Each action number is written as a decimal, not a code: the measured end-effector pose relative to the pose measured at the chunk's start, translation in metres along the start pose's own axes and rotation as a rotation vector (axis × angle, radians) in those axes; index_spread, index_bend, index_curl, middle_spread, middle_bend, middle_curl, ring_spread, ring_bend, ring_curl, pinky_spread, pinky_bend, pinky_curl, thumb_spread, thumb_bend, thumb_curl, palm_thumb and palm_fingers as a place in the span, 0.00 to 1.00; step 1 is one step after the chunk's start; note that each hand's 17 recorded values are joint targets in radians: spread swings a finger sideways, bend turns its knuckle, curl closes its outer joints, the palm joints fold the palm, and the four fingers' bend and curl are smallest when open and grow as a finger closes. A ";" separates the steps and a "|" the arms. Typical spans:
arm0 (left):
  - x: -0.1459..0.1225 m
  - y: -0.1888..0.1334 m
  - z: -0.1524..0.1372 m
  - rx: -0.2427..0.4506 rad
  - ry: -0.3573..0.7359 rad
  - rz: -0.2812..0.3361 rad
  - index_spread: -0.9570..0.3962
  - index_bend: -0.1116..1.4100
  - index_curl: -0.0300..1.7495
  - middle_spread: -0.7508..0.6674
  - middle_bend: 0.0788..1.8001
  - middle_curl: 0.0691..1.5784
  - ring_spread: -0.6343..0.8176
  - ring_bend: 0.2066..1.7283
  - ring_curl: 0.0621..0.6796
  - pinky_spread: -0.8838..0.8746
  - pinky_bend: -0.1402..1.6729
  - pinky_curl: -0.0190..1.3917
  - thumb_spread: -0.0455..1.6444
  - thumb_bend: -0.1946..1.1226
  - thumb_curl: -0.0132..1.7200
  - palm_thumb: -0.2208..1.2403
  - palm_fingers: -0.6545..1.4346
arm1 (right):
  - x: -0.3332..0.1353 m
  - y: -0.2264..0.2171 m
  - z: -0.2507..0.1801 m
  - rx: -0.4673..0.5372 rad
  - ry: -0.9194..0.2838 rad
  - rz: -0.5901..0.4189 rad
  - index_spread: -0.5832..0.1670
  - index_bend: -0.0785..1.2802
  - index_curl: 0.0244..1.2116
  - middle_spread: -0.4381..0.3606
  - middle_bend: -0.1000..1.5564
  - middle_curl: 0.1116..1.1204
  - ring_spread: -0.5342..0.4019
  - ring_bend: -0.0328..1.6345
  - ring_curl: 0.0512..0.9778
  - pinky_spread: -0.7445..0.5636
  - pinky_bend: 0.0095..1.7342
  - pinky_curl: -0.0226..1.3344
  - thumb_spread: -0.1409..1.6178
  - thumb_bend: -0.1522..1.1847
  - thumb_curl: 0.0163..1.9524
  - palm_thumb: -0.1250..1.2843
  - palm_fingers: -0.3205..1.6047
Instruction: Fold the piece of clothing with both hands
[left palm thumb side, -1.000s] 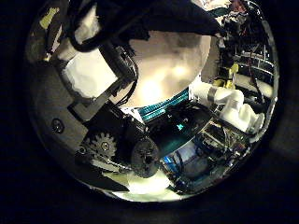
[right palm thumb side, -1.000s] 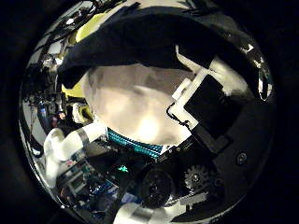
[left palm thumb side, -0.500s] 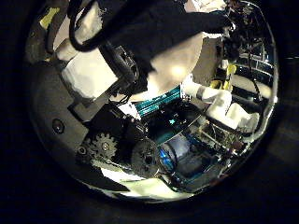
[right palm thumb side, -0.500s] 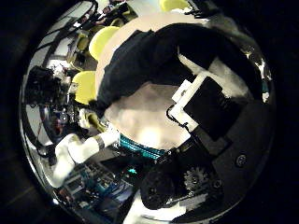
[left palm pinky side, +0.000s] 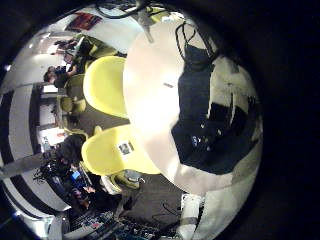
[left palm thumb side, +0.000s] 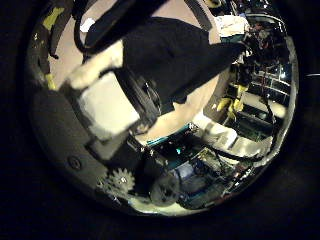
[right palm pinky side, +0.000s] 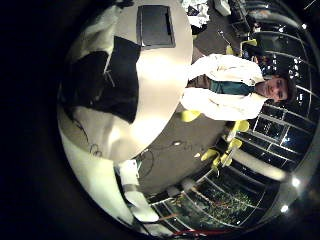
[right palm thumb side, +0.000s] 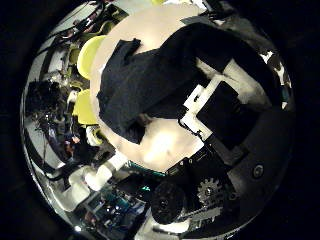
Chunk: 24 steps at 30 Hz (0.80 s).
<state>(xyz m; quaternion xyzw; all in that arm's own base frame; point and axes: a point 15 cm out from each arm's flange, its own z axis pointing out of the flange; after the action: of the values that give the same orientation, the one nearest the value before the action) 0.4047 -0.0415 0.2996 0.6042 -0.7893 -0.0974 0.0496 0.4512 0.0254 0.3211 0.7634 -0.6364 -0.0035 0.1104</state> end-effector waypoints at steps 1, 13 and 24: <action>0.005 0.007 0.003 0.008 0.016 0.001 0.33 0.21 0.88 0.02 0.41 0.73 0.10 0.60 0.64 0.15 0.61 0.45 0.69 0.11 0.25 0.45 0.62 | 0.000 0.001 0.000 -0.005 0.002 -0.001 0.39 0.86 0.76 0.32 0.82 0.81 0.29 0.83 0.86 0.43 0.67 0.85 0.69 0.11 0.42 0.79 0.68; 0.070 0.081 0.028 0.093 0.094 0.082 0.38 0.18 0.71 0.17 0.23 0.63 0.22 0.55 0.61 0.23 0.53 0.46 0.67 0.12 0.21 0.38 0.44 | -0.004 0.008 -0.001 -0.029 0.004 -0.016 0.39 0.86 0.76 0.32 0.82 0.81 0.29 0.82 0.87 0.42 0.65 0.89 0.69 0.11 0.43 0.78 0.68; 0.121 0.094 0.089 0.079 0.061 0.175 0.60 0.15 0.49 0.53 0.07 0.45 0.51 0.47 0.49 0.54 0.41 0.41 0.59 0.11 0.18 0.26 0.30 | -0.004 0.012 -0.005 -0.026 -0.002 -0.014 0.39 0.85 0.76 0.32 0.82 0.81 0.29 0.82 0.88 0.41 0.63 0.93 0.69 0.11 0.44 0.78 0.69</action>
<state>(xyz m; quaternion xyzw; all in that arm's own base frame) 0.2666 -0.1258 0.2280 0.5369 -0.8406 -0.0429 0.0579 0.4398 0.0288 0.3278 0.7663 -0.6310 -0.0132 0.1198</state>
